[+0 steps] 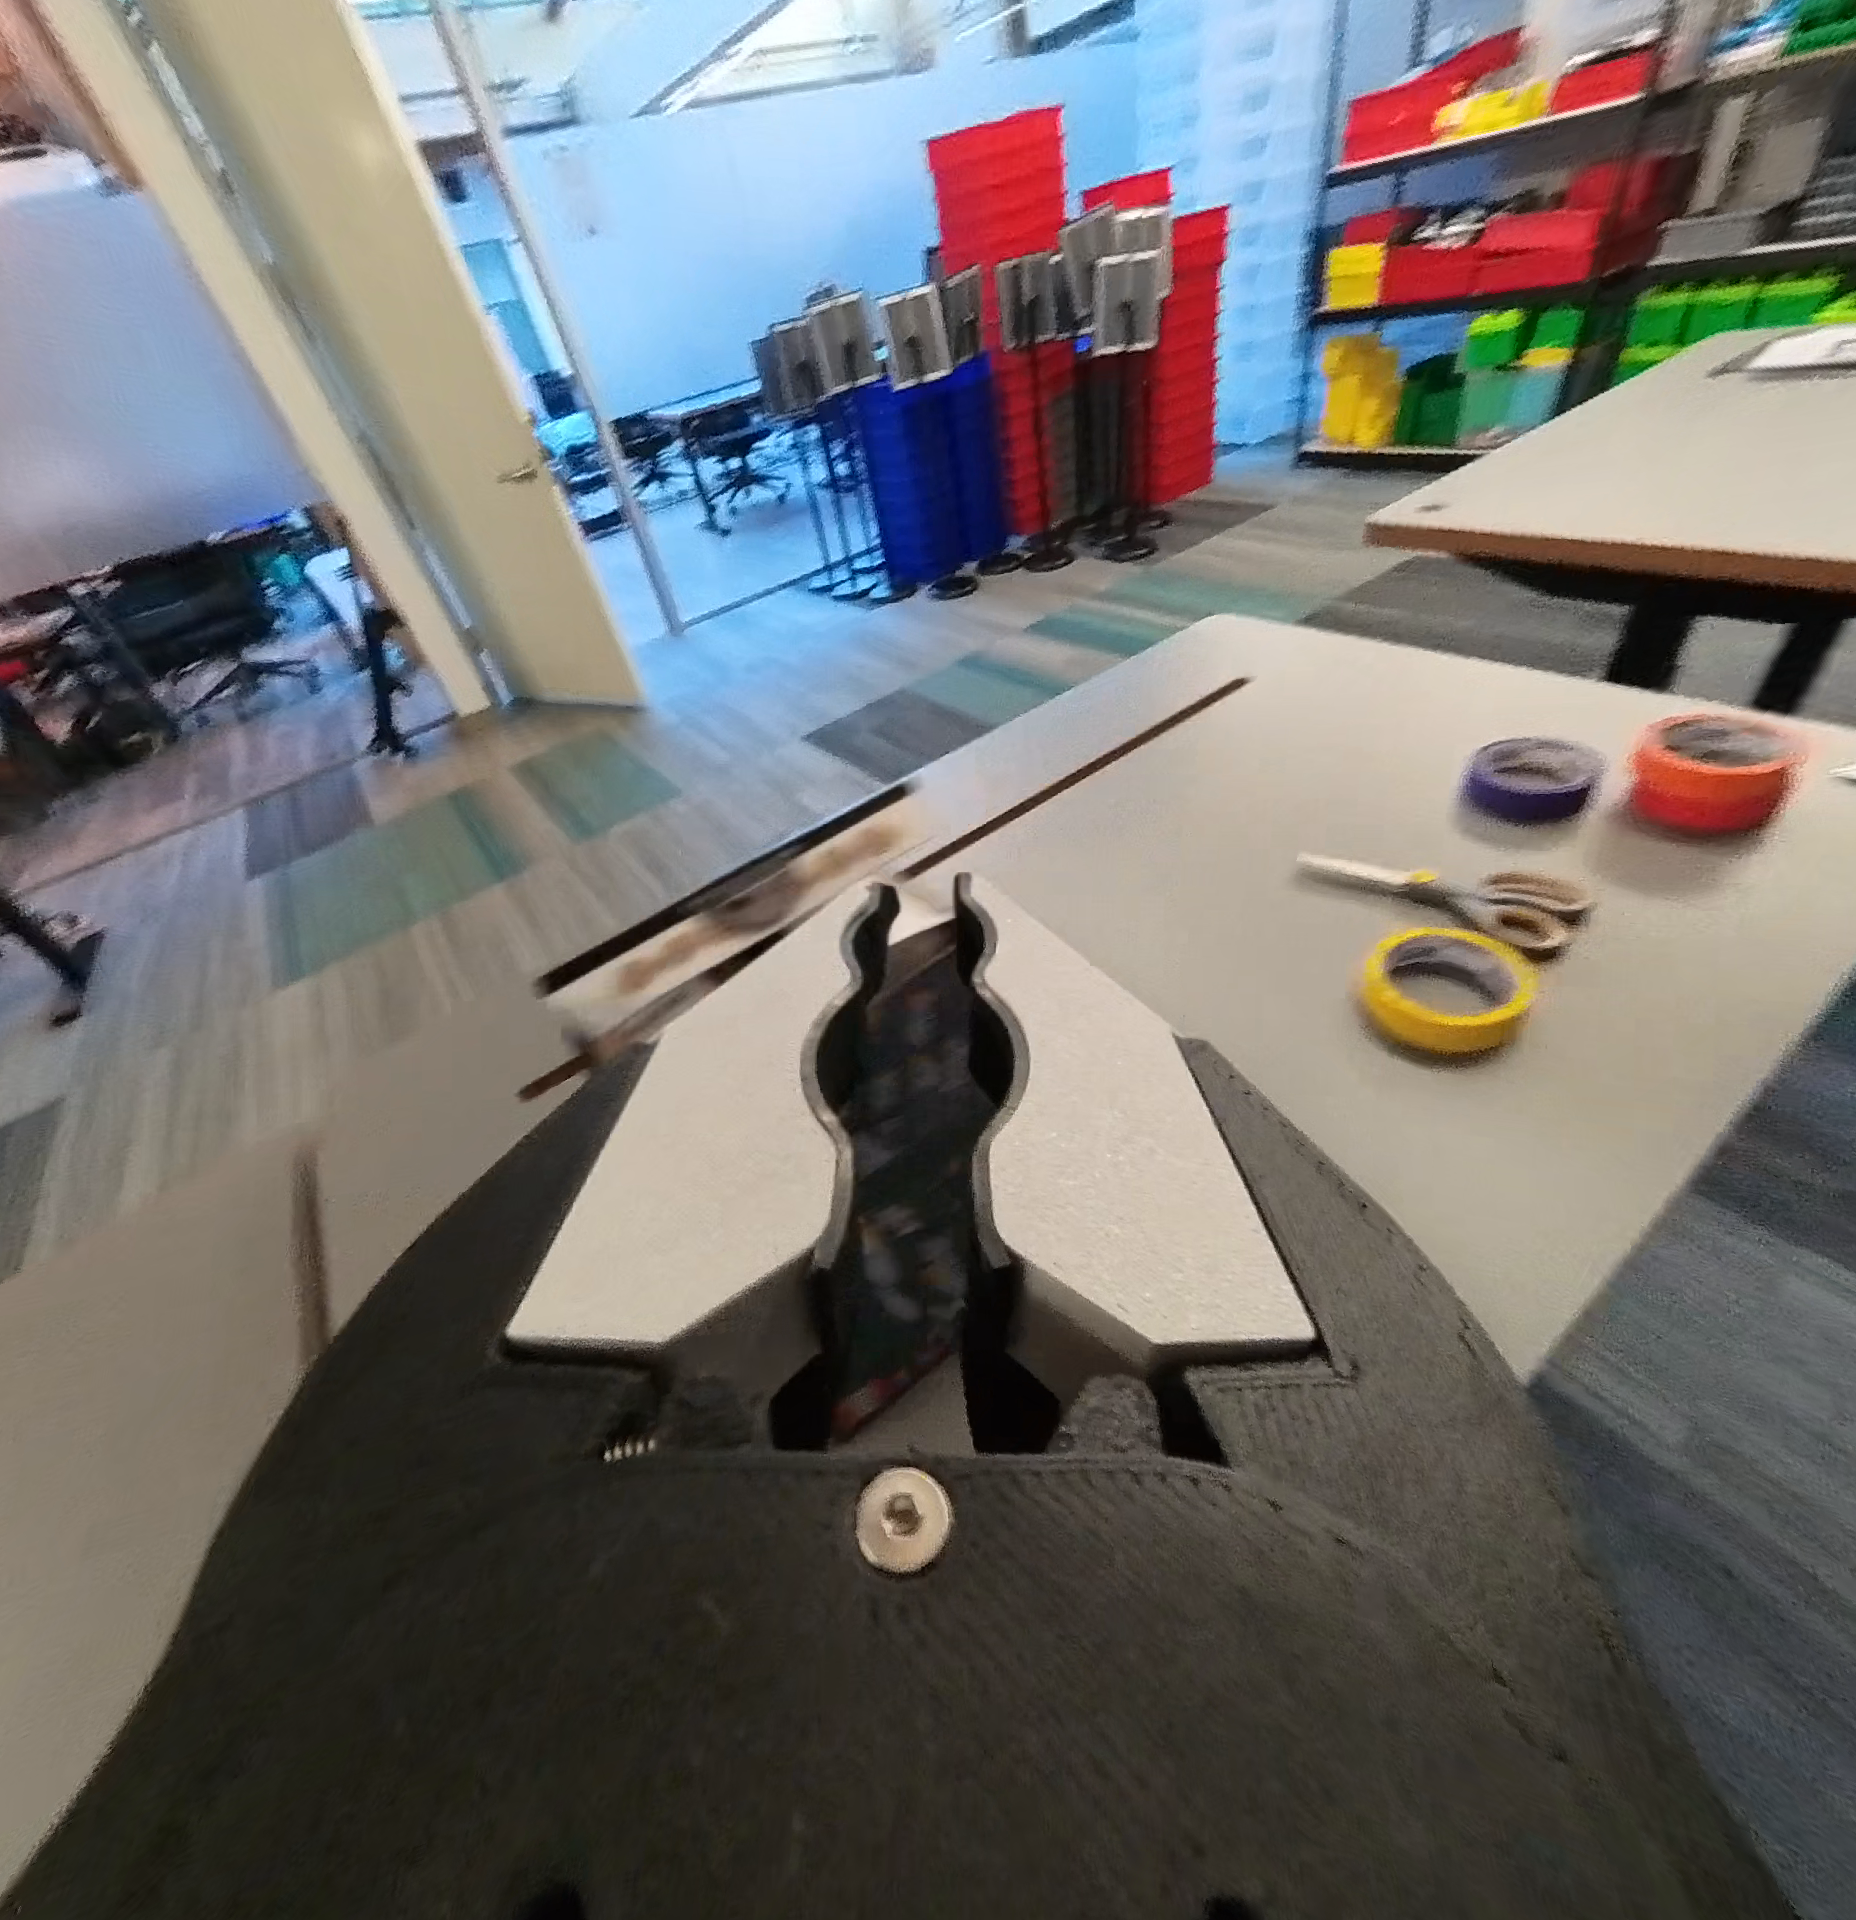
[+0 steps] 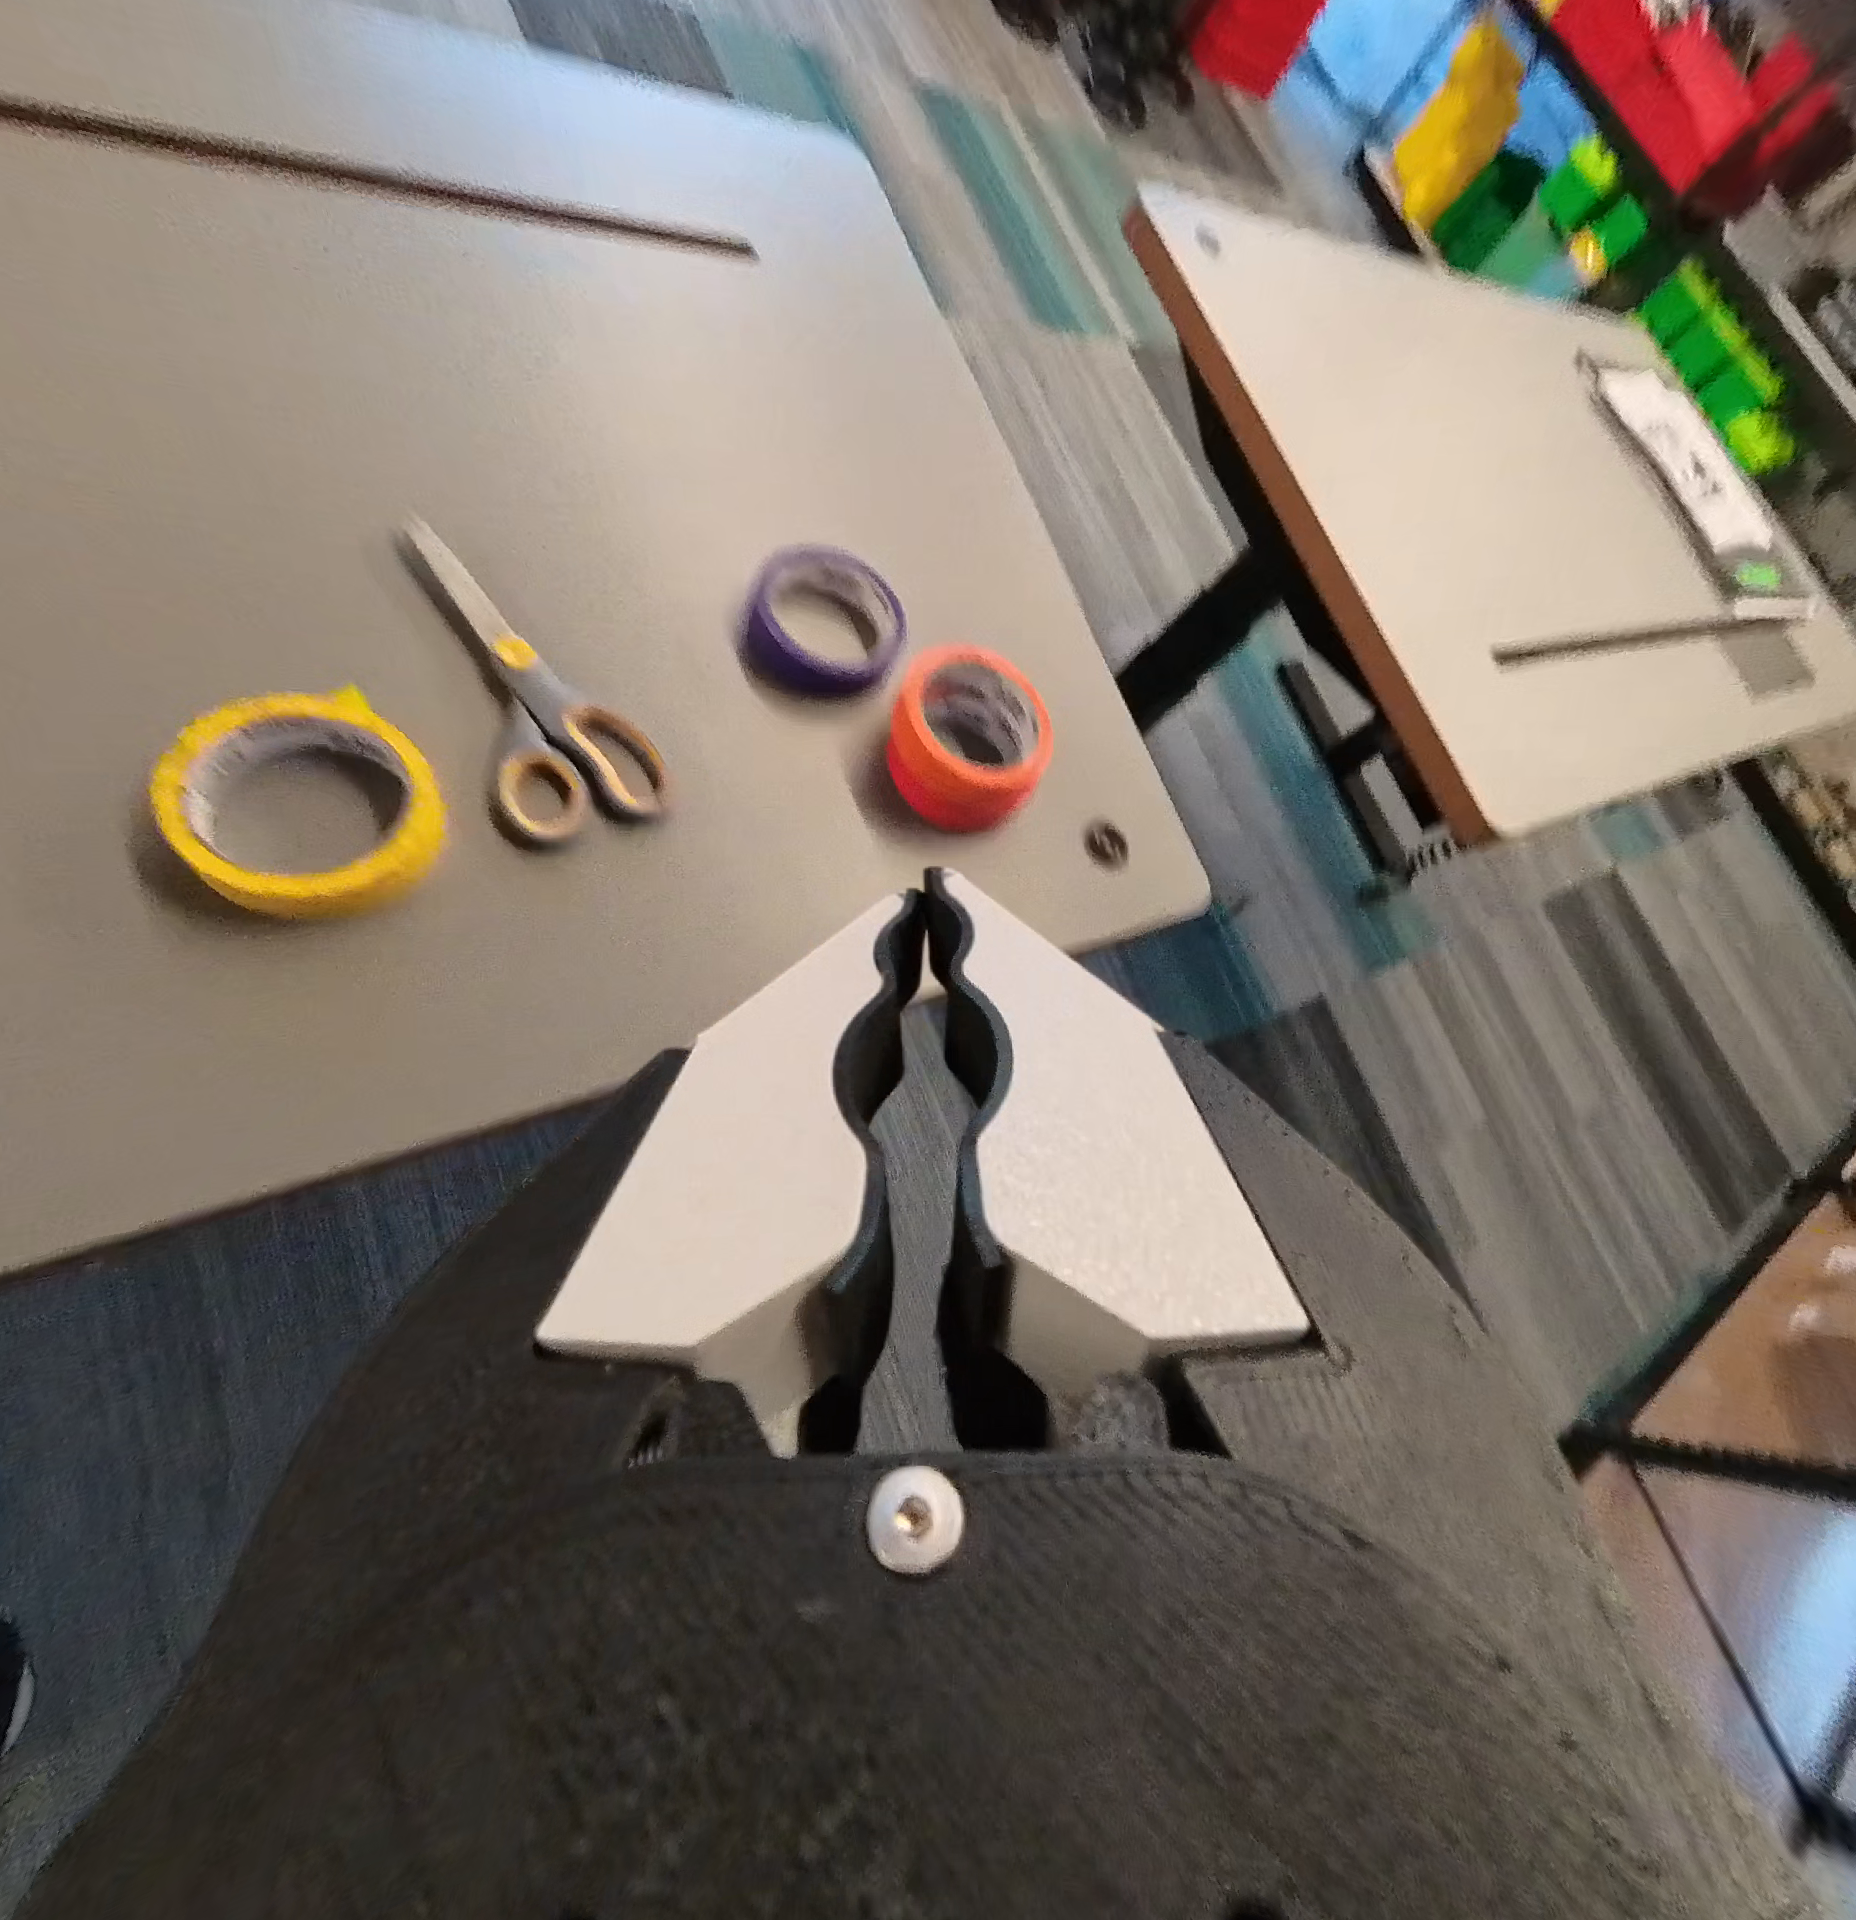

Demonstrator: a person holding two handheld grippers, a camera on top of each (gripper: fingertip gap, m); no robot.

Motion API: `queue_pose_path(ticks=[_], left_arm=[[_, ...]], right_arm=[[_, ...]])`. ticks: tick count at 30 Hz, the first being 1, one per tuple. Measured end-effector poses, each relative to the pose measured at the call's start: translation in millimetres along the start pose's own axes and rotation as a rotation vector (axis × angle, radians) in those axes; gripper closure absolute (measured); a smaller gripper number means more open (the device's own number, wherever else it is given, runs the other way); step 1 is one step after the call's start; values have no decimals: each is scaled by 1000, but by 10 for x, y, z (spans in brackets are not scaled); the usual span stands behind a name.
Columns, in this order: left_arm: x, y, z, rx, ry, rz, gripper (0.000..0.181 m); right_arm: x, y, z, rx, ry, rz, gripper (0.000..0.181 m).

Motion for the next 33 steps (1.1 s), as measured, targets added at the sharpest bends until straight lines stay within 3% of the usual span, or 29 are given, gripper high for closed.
queue_pose_path(ticks=[3, 8, 13, 17, 19, 21, 23, 24, 26, 29, 31, 33], left_arm=[[-122, -557, 269, 18, 12, -39, 181], [-355, -1076, 575, -22, 10, -186, 181], [-528, -852, 648, -78, 7, -157, 181], [-767, -464, 489, -81, 19, -94, 181], [-856, -190, 349, -49, 32, -40, 181], [-899, 103, 259, -6, 28, 9, 181], [-857, 360, 138, 44, 72, 28, 168], [-804, 455, 61, 61, 110, 14, 157], [-652, 620, -50, 85, 160, -17, 147], [-337, 773, -92, 184, 142, -93, 146], [-57, 864, -178, 293, 168, -136, 144], [219, 880, -266, 360, 192, -222, 143]], right_arm=[[-190, -326, -414, 9, 35, -36, 181], [-381, -544, -659, -55, 29, -84, 181], [-351, -356, -693, -89, 17, -57, 181], [-276, -23, -450, -156, -40, -24, 181], [-249, 340, -210, -190, -142, 90, 175], [-370, 908, 182, -188, -380, 326, 157], [-689, 1461, 618, -156, -676, 593, 155], [-765, 1650, 792, -132, -748, 663, 149], [-794, 2137, 1077, -112, -756, 862, 132], [-897, 2885, 1537, -136, -768, 1143, 133], [-870, 3364, 1771, -247, -724, 1235, 136], [-696, 3778, 1922, -445, -633, 1221, 137]])
Point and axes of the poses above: each gripper's, where its closed fingertips meet, x out along the fingers, z out of its top, y = z × x across the jaws, the point moved 1 cm from there along -x, back along the fingers, and after that the axes turned 15 degrees about z, right-handed, at the moved point
